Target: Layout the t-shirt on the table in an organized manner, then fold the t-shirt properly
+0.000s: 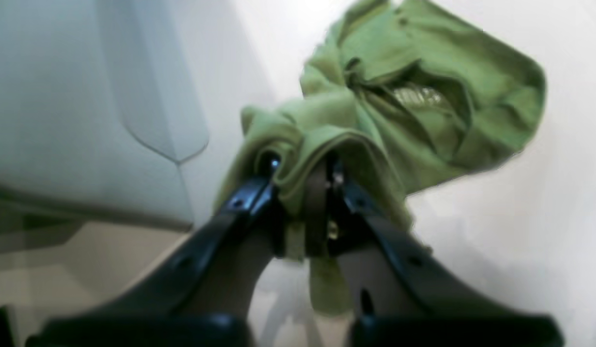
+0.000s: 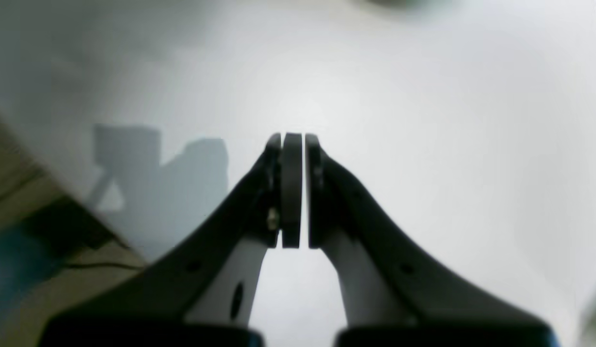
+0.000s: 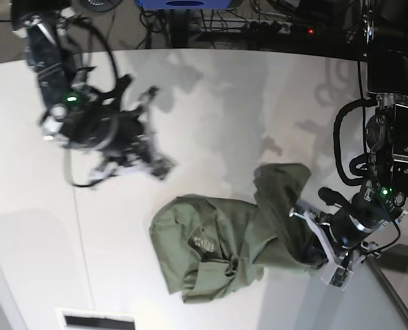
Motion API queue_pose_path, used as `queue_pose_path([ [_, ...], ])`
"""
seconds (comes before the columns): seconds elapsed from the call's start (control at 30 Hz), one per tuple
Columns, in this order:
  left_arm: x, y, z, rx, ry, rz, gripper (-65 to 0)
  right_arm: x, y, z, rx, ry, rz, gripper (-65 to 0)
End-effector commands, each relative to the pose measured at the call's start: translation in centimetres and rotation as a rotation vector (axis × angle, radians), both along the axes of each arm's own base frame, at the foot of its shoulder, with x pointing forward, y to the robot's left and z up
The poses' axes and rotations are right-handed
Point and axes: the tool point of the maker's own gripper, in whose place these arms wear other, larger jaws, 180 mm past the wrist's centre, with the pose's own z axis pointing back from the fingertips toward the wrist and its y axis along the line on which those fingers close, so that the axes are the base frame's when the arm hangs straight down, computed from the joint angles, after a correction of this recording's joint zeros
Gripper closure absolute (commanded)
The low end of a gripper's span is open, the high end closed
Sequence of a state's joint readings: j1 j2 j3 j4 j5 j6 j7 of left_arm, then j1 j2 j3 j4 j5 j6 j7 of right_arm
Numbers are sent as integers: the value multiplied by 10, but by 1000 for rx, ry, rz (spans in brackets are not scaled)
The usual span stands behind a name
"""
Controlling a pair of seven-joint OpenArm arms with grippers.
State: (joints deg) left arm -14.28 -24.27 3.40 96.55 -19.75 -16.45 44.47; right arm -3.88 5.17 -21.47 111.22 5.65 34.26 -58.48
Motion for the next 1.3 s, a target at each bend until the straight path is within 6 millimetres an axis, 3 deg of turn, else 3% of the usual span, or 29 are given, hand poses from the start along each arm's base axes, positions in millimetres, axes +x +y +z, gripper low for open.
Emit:
queue_pose_path([
  [0.0,6,-1,21,-18,-66,-14,0,18,6,7,9,-35,-8,-17],
  [0.07,3,4,17,-17,-58,0,0,32,17,-5,32,11,-26,-17],
  [0.17,-10,32,7,-31,-37,79,0,58,18,-22,35,74,-69,-17],
  [0.37,-48,80,-9,7,3,181,0,97,26,-30,70,84,-75,-17],
  [0.57,-85,126,-19,69,52,273,0,124,53,-54,153,158,-70,-17],
  [0.73,-116,170,-23,133,93,364,0,142,66,-51,214,152,-71,-17],
  [0.83,-133,188,-31,217,125,397,0,142,74,-53,249,154,-69,-17],
  [1.1,-154,199,-49,297,151,392,0,135,90,-47,357,193,-80,-17],
  [1.27,-157,213,-57,302,179,421,0,102,107,-67,328,243,-9,-17],
])
